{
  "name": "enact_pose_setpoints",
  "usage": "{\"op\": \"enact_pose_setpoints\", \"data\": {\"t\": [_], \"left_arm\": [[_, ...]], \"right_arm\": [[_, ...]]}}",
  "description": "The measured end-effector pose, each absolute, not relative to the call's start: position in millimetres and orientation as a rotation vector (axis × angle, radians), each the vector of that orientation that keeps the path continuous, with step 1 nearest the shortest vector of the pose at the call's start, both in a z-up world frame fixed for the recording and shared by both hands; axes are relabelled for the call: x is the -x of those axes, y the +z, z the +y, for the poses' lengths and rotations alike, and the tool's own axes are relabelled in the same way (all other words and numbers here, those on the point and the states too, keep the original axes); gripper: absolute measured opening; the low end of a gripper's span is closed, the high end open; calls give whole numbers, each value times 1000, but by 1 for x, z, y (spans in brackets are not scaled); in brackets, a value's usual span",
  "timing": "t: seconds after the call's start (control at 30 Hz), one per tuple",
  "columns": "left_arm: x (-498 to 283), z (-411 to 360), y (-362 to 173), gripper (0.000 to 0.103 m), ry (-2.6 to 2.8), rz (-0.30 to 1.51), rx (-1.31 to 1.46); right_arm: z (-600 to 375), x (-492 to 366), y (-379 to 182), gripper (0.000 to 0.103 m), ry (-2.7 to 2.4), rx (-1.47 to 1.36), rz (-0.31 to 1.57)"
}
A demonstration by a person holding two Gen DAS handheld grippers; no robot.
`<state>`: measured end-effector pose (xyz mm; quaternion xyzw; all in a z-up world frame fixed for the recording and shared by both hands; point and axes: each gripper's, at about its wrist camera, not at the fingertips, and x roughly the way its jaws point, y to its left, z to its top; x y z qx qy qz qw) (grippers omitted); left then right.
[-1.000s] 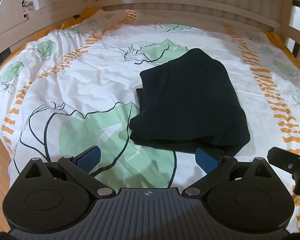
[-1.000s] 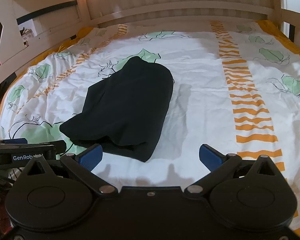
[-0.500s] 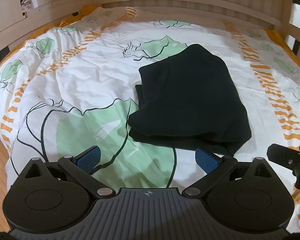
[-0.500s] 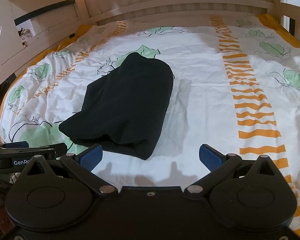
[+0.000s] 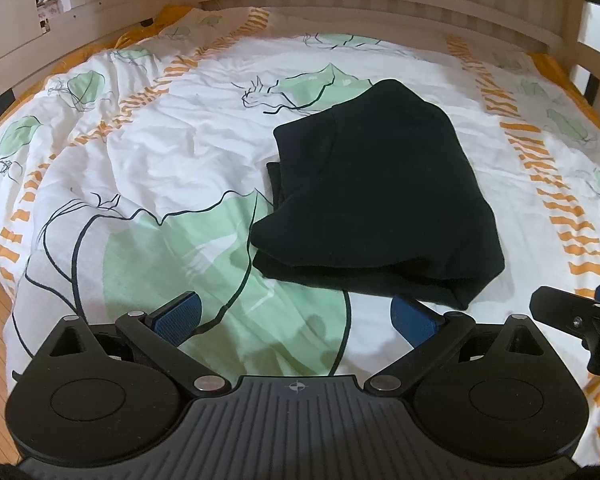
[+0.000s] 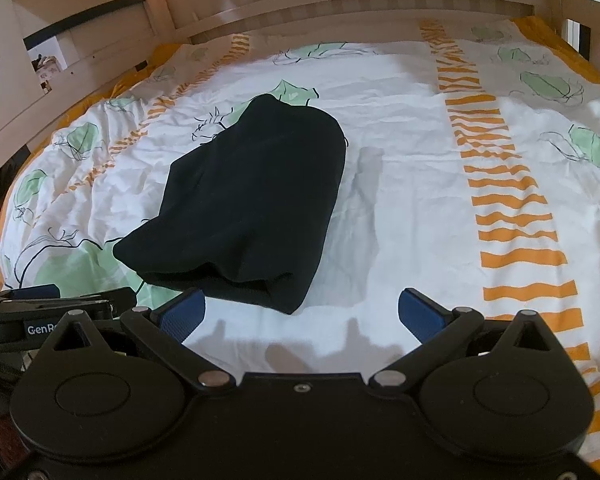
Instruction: Fold large clothes
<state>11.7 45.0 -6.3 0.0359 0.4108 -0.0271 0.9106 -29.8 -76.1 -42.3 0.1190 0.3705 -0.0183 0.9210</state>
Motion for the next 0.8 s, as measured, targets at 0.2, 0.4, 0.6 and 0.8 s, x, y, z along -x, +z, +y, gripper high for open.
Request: {"op": "enact_pose_setpoints", "data": {"t": [0.2, 0.4, 0.6, 0.8], "left_arm": [[-12, 44, -7, 102, -56, 850, -74], [-14, 44, -9, 102, -58, 856, -74], [-15, 43, -11, 102, -61, 857, -77], [-17, 41, -14, 102, -63, 867, -79]], "right_arm": [[-77, 28, -44, 102, -34, -248, 768], [-76, 26, -45, 102, -33, -254, 777], [-77, 24, -47, 102, -32, -258, 784], [-77, 20, -49, 102, -31, -264, 797]]}}
